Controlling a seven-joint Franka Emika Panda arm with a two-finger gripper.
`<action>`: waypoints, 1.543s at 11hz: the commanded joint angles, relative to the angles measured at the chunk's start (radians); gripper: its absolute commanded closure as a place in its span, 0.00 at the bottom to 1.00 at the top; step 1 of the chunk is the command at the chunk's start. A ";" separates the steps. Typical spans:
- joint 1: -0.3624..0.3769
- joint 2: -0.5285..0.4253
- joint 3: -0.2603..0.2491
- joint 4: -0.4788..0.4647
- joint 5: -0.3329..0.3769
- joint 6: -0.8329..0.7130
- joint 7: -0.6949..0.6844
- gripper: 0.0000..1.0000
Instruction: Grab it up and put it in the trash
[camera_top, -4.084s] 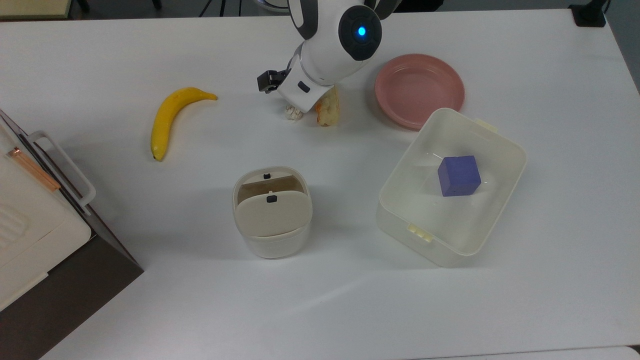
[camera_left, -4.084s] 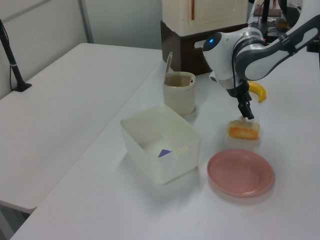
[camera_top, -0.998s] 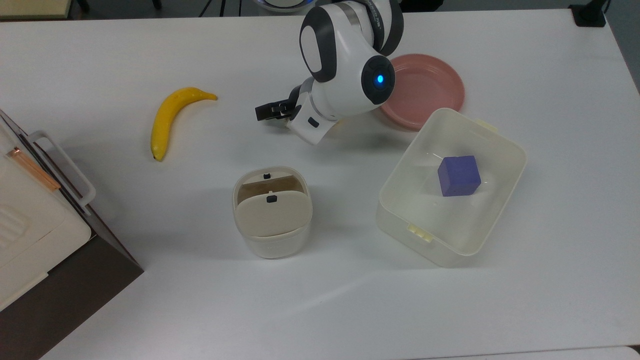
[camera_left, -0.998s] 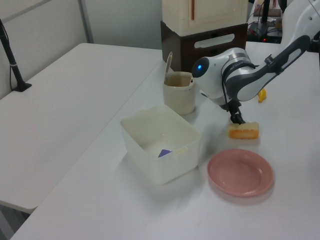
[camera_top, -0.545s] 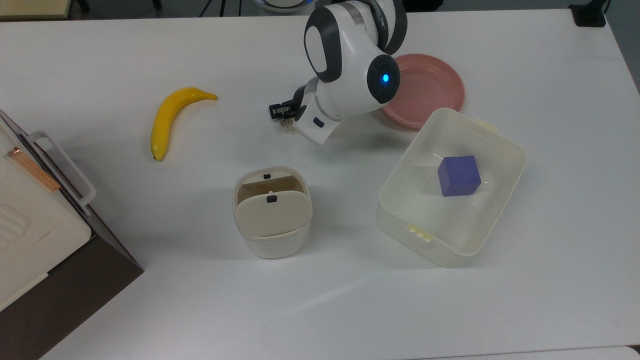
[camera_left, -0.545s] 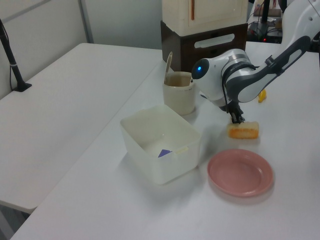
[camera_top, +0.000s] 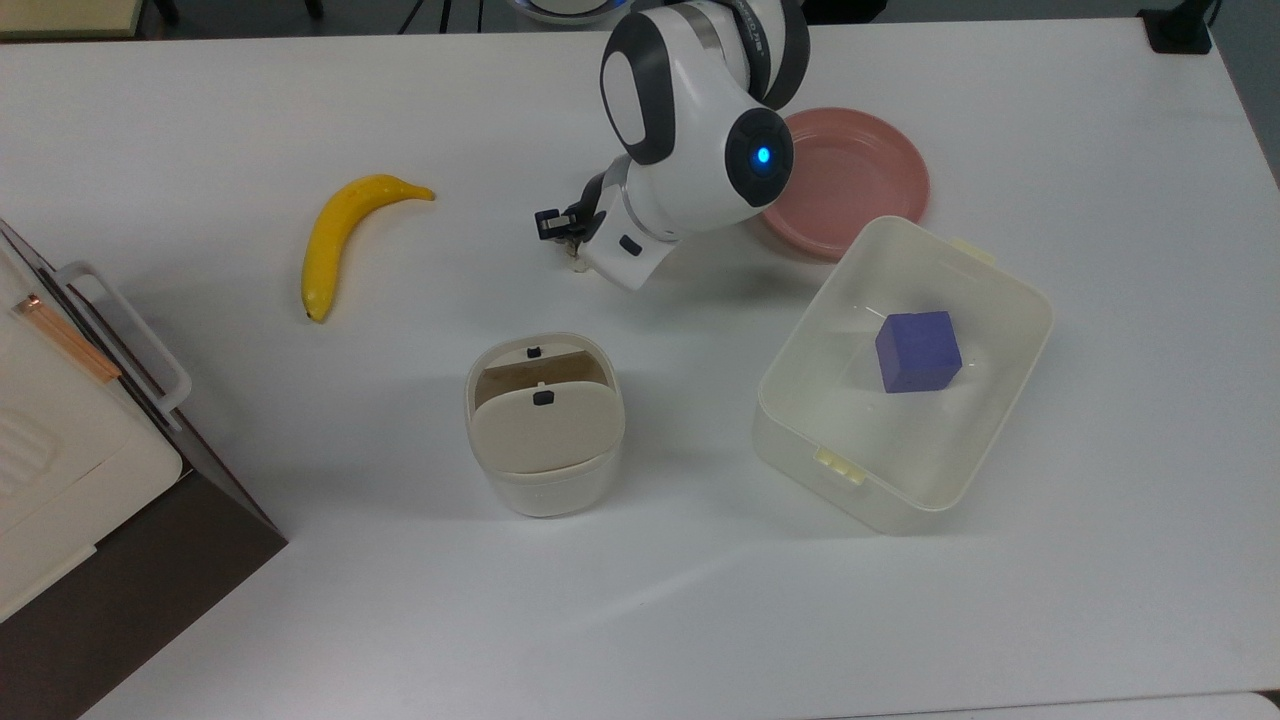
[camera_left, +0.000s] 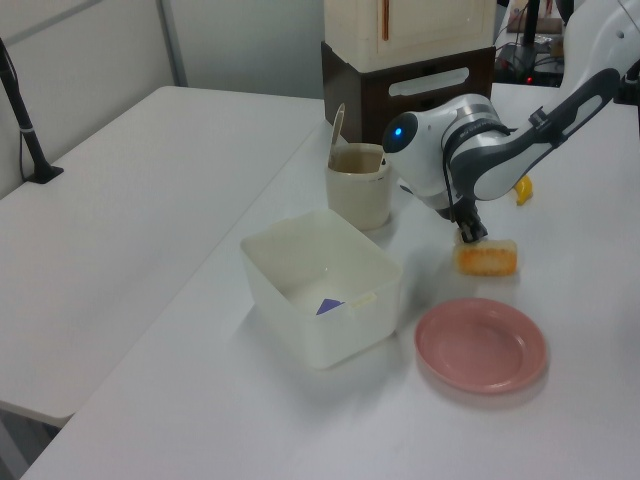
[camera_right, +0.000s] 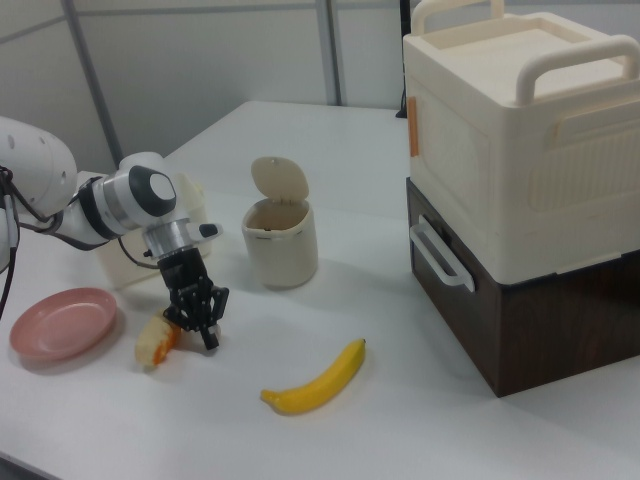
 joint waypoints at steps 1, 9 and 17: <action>-0.016 0.011 0.034 0.054 -0.002 0.014 0.014 1.00; -0.018 0.068 0.052 0.117 -0.008 0.074 0.013 0.31; -0.038 0.053 0.085 0.144 -0.007 0.075 0.010 0.36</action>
